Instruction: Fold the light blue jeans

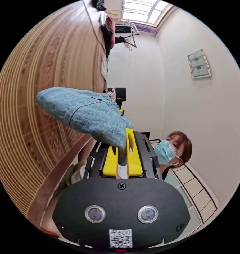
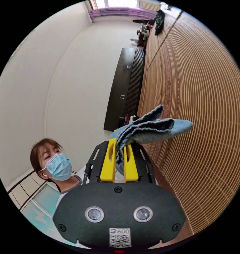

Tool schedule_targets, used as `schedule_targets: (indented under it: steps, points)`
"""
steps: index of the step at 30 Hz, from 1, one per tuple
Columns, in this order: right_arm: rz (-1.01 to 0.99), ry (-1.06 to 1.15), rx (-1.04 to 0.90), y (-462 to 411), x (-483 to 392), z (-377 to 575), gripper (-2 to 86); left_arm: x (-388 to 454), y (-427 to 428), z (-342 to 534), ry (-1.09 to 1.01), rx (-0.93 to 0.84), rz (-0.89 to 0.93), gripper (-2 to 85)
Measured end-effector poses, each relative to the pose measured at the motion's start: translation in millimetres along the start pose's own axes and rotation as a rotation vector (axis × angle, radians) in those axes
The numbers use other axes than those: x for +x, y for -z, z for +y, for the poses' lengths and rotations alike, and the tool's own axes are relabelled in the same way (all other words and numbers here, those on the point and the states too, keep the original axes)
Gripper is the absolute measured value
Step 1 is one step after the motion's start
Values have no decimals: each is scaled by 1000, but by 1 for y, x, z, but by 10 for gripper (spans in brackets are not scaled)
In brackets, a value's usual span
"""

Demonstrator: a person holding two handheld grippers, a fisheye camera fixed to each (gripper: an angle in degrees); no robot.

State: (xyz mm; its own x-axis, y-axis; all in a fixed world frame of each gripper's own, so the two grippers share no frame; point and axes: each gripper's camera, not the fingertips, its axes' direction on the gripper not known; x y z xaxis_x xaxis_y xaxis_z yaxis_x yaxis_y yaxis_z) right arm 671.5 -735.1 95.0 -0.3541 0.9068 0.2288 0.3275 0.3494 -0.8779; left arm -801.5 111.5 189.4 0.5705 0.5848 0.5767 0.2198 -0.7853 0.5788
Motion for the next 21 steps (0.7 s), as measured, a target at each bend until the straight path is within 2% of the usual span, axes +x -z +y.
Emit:
schedule_targets:
  steps: [3, 6, 11, 14, 17, 21]
  points:
    - [32, 43, 80, -6, -55, -16, -6, 16, -28, -73, -61, -58, -31, 62]
    - [49, -61, 136, -23, -87, 2, -6, 14, -64, -116, -4, -118, -58, 62]
    - [7, -461, 231, -67, -145, 99, -7, -15, -139, -126, 282, -164, 7, 63]
    - [28, -580, 242, -80, -208, 142, -7, -15, -189, -119, 444, -142, 48, 62]
    - [6, -592, 255, -70, -281, 158, -7, 8, -247, -128, 490, -134, 58, 61]
    - [49, -474, 282, -41, -388, 128, -7, 47, -311, -183, 402, -135, 54, 61]
